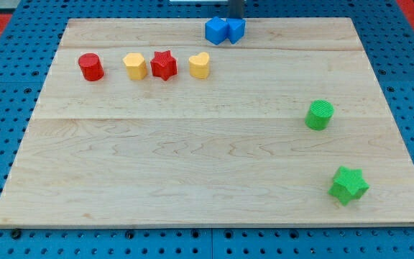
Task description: Move the blue cube slightly down and right
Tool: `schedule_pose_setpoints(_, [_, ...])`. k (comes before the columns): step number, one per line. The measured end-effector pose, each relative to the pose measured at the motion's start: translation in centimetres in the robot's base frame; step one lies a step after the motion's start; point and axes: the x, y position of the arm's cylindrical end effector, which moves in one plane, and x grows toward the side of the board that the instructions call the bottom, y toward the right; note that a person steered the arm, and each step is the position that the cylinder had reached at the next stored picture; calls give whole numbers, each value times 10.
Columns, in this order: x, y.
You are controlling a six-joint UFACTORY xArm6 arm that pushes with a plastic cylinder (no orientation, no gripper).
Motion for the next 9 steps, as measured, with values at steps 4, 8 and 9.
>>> schedule_pose_setpoints(4, [89, -45])
schedule_pose_setpoints(8, [90, 11])
schedule_pose_setpoints(9, [81, 0])
